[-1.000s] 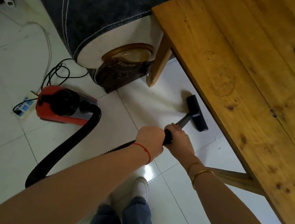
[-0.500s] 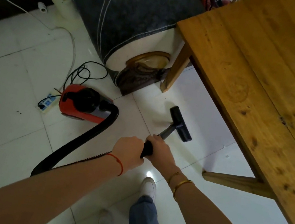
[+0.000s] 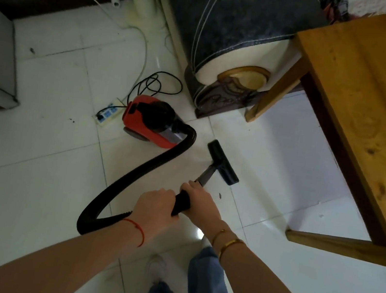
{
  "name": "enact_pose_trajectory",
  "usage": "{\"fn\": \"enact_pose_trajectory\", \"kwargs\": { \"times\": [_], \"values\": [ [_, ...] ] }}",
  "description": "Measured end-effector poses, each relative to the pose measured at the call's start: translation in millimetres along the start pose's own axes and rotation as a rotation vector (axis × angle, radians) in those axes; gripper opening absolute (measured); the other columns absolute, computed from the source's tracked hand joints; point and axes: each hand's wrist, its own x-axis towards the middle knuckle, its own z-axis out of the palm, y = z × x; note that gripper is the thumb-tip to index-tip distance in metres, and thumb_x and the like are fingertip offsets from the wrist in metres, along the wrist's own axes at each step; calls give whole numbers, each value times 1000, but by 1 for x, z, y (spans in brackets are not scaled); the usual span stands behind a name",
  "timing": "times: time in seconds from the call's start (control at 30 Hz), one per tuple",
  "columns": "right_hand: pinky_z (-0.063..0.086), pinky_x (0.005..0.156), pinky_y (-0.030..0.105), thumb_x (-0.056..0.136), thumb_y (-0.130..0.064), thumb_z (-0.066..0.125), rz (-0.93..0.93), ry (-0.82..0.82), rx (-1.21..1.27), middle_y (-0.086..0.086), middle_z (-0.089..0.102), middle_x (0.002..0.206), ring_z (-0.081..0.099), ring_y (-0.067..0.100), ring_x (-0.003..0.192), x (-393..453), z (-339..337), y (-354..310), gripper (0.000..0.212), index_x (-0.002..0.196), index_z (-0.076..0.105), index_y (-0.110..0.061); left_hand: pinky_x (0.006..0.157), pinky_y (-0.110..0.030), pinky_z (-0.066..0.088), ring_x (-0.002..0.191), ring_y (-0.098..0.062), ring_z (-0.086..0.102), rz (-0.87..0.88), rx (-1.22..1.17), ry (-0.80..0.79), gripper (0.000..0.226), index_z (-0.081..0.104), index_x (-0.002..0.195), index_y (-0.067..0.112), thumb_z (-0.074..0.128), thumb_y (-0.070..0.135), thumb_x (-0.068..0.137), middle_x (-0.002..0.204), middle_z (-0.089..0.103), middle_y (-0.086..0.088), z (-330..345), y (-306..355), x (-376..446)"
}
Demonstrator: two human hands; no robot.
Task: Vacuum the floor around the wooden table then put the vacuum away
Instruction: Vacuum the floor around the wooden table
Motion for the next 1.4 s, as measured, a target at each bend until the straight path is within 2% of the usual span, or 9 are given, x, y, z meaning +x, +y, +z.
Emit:
{"fn": "enact_pose_trajectory", "kwargs": {
  "times": [0.23,0.4,0.67,0.87,0.97,1.1,1.17,1.27,1.4],
  "values": [
    [51,83,41,78,-21,72,-114,-121,-72,8,58,99,57,26,92,18,-8,-9,28,99,54,-13,60,-21,37,74,-12,55,-61,-50,47,26,54,106,17,55,37,90,97,61,1,-3,-10,-7],
    [50,83,37,80,-23,71,-153,-189,-162,7,58,101,58,25,93,37,-37,14,28,101,55,-13,61,-22,38,84,-15,62,-91,-105,76,26,55,106,16,55,36,91,99,61,-1,-15,10,16],
    [48,84,36,78,-22,73,-166,-215,-231,8,59,104,57,26,95,77,-95,67,31,102,55,-12,63,-22,42,83,-16,63,-120,-159,118,26,57,106,14,58,34,90,97,61,-2,-47,57,77],
    [51,78,34,78,-23,73,-198,-215,-290,6,60,101,59,24,92,100,-130,92,29,99,56,-14,66,-24,44,88,-17,63,-106,-114,87,26,56,111,12,60,26,89,101,62,-3,-65,78,118],
    [54,80,36,76,-24,74,-197,-219,-302,3,60,105,60,22,93,105,-137,95,37,107,55,-18,67,-24,43,89,-16,63,-97,-50,83,28,54,114,13,59,26,91,103,61,-2,-69,76,125],
    [54,78,36,79,-23,72,-173,-247,-305,5,59,106,60,23,92,109,-136,83,55,127,44,-21,68,-25,47,87,-17,64,-74,55,64,27,53,113,12,58,27,91,102,62,-2,-74,65,123],
    [54,75,35,80,-23,69,-170,-255,-307,5,58,102,60,23,88,111,-131,70,47,122,47,-19,68,-26,48,86,-16,64,-62,102,68,26,53,112,13,58,27,91,100,62,-2,-76,57,119],
    [52,73,33,81,-22,65,-185,-289,-336,4,57,93,61,22,82,109,-119,50,21,99,56,-15,70,-27,49,86,-17,65,-50,158,65,25,53,111,13,57,27,91,100,62,-1,-73,44,107],
    [53,77,37,81,-19,65,-176,-308,-300,6,60,90,62,23,82,92,-95,24,16,95,57,-14,74,-28,49,91,-19,64,-37,193,40,26,53,113,14,56,26,91,105,61,-3,-63,26,79]
  ]
}}
